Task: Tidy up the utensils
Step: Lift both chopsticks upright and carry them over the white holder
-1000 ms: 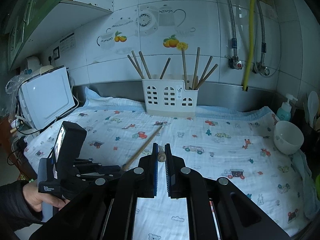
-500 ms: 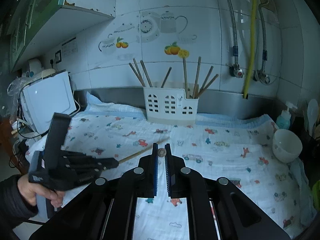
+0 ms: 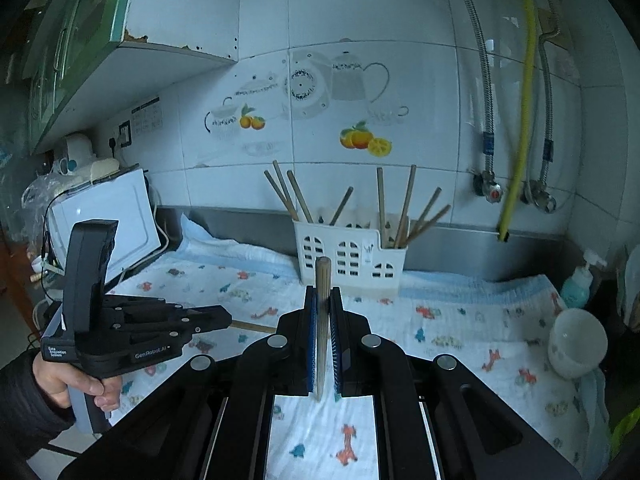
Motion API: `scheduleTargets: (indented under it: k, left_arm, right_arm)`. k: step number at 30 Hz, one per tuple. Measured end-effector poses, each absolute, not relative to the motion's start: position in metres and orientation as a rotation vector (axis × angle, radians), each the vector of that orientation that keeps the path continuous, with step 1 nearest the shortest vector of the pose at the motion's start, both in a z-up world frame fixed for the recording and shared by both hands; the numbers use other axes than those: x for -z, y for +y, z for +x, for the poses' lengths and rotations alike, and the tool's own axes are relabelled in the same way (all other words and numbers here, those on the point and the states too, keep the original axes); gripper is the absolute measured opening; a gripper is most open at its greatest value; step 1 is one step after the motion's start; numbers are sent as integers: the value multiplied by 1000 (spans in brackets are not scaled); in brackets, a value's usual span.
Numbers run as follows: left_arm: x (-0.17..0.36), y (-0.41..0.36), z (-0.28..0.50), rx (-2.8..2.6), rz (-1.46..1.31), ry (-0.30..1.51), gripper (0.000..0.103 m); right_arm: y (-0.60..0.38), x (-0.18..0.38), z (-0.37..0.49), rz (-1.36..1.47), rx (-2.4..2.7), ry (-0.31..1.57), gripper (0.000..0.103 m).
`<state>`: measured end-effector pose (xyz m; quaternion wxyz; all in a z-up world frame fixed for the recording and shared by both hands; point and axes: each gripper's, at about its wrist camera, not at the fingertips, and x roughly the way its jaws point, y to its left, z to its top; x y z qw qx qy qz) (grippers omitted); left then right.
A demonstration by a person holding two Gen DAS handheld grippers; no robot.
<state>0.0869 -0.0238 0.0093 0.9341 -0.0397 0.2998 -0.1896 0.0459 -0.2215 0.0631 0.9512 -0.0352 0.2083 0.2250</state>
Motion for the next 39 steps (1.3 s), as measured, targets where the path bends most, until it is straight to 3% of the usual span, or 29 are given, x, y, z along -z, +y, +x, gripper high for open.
scheduleTargets:
  k: [24, 39]
  left_arm:
    - [-102, -29, 180, 392, 32, 514, 5]
    - [-211, -42, 224, 327, 70, 263, 5]
  right_arm:
    - [-219, -163, 193, -135, -392, 333, 6]
    - [-212, -154, 250, -142, -371, 339, 6]
